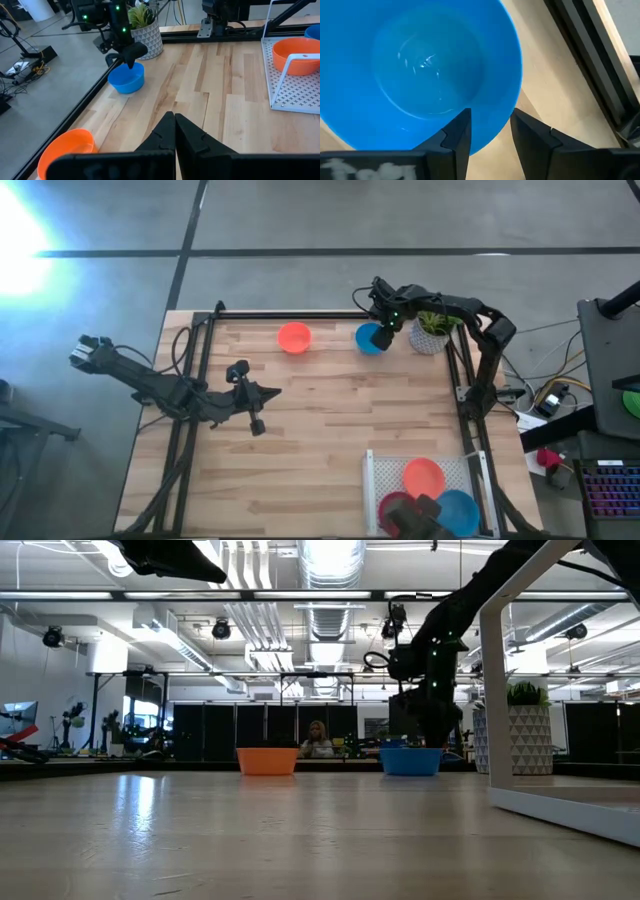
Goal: Pick & Place Mini bowls
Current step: Stack the blue bowl on top of the blue bowl on the shelf
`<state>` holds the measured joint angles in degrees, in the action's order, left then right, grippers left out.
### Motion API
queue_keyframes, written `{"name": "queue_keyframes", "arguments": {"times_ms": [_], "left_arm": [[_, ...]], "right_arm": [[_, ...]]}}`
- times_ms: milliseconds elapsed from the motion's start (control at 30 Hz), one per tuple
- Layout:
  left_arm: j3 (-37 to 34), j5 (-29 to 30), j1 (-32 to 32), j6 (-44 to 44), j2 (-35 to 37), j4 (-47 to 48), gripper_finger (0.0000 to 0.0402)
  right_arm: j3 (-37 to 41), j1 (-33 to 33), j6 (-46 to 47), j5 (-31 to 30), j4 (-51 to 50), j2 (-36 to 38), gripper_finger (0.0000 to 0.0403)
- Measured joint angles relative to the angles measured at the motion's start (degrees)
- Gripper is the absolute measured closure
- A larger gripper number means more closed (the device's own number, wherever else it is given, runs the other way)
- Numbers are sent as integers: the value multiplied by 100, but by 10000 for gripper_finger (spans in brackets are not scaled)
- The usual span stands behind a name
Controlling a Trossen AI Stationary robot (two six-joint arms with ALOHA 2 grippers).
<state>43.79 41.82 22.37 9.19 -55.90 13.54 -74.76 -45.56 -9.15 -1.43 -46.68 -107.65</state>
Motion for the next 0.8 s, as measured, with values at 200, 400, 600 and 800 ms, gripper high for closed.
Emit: {"name": "queue_keyframes", "arguments": {"times_ms": [200, 400, 600, 800], "left_arm": [[0, 0, 0, 1, 0, 11, 402], [0, 0, 0, 2, 0, 50, 402], [0, -2, -1, 2, 0, 110, 402], [0, -30, 0, 2, 0, 132, 402]], "right_arm": [[0, 2, 69, -4, 60, -10, 314], [0, 2, 218, -7, 82, -10, 387], [0, 2, 325, 0, 39, 57, 393], [0, 7, 427, 13, -249, 514, 395]]}}
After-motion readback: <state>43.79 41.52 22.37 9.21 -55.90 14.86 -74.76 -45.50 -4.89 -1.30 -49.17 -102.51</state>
